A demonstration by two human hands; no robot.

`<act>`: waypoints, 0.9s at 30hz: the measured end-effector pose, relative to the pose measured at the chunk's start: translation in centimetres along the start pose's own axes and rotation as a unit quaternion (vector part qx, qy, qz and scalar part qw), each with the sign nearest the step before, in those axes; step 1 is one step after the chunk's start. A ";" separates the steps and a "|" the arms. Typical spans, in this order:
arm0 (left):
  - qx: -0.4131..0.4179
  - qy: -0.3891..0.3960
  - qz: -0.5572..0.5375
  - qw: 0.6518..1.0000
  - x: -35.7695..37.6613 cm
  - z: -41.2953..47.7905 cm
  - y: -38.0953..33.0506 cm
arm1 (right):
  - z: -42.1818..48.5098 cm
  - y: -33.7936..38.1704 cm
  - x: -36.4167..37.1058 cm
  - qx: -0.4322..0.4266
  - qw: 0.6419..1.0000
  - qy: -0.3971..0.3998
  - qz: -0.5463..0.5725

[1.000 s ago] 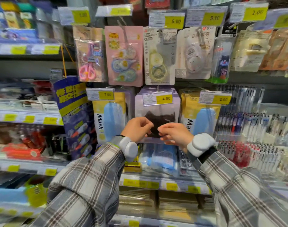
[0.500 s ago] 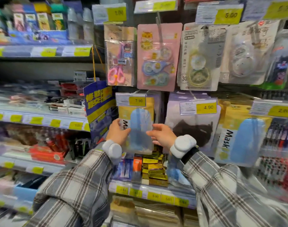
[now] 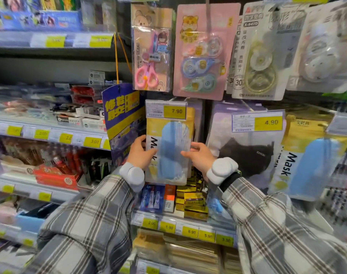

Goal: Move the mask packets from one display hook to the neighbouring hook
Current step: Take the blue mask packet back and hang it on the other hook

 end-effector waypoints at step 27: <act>0.027 0.038 0.041 0.998 -2.6 -5.7 -2.0 | -5.4 2.2 -0.2 -0.051 0.998 0.021 -0.013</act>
Point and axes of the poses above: each hand's wrist, its own z-axis towards the middle knuckle, its own x-axis out of the palm, y = z × x, the point moved 7 cm from there along z, towards the middle knuckle, and after that the axes turned 4 degrees about -x, right-handed, at the moved point
